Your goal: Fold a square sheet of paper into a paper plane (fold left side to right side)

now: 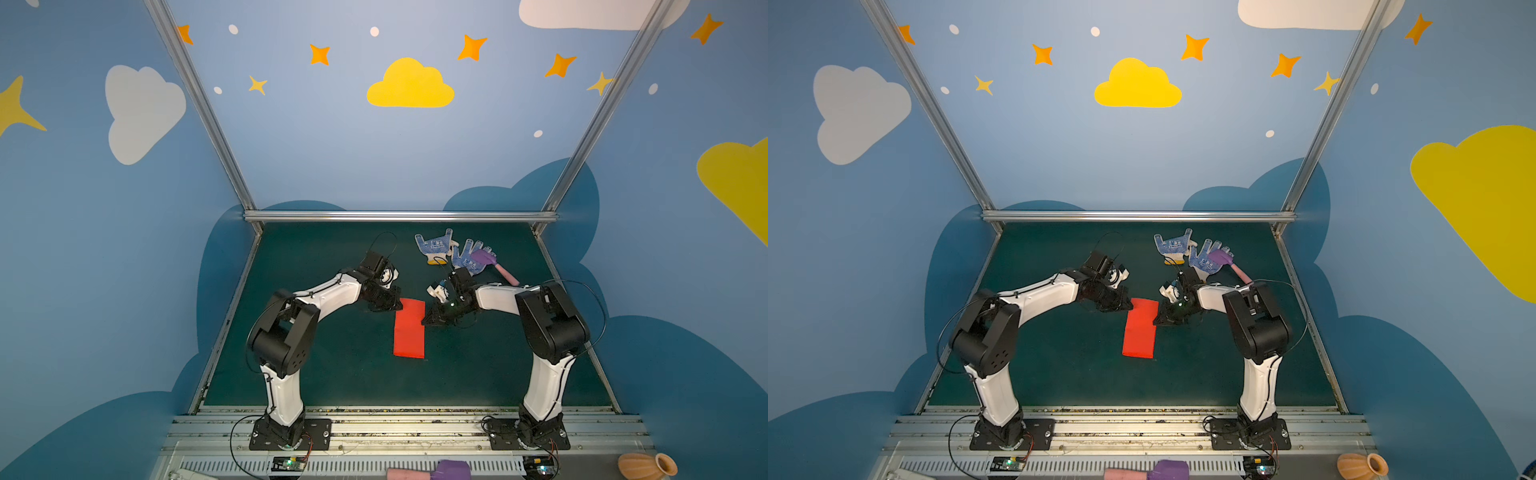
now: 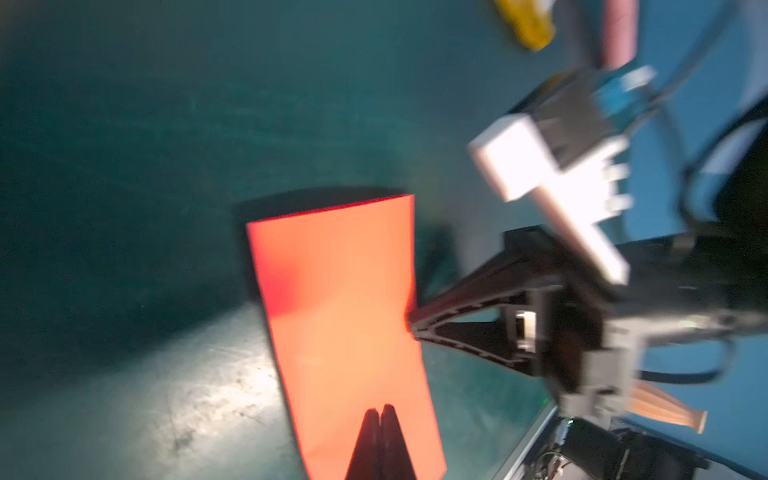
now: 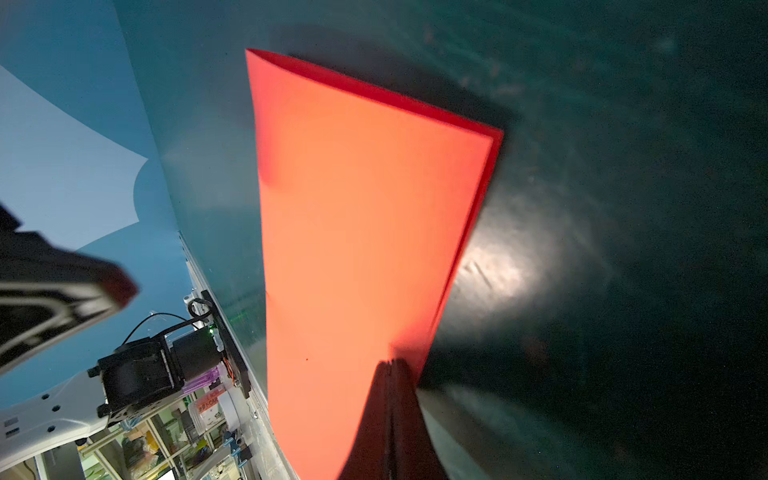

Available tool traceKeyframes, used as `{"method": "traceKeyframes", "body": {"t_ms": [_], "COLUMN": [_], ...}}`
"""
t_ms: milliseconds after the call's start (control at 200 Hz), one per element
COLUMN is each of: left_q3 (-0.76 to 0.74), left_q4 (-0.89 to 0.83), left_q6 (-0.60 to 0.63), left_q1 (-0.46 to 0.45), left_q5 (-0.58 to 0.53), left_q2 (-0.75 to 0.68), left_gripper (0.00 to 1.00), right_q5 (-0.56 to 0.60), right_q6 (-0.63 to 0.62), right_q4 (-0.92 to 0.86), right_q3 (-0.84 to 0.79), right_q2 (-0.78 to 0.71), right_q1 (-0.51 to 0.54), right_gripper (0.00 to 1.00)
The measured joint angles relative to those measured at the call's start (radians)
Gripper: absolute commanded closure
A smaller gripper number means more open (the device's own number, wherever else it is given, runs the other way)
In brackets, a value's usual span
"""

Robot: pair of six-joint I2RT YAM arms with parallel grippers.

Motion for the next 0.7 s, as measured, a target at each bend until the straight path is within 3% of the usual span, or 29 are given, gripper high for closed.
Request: {"method": "traceKeyframes", "body": {"t_ms": [701], "left_q3": [0.084], "left_q4": [-0.111], "left_q6": [0.108], "left_q1": [0.011], "left_q5": [0.002], "left_q2": [0.144], "left_gripper": [0.97], "right_q5": [-0.011], "right_q6": [0.000], "right_q4": [-0.004], "right_q3": [0.005], "right_q2": [0.006], "right_q1": [-0.003], "right_gripper": [1.00]}}
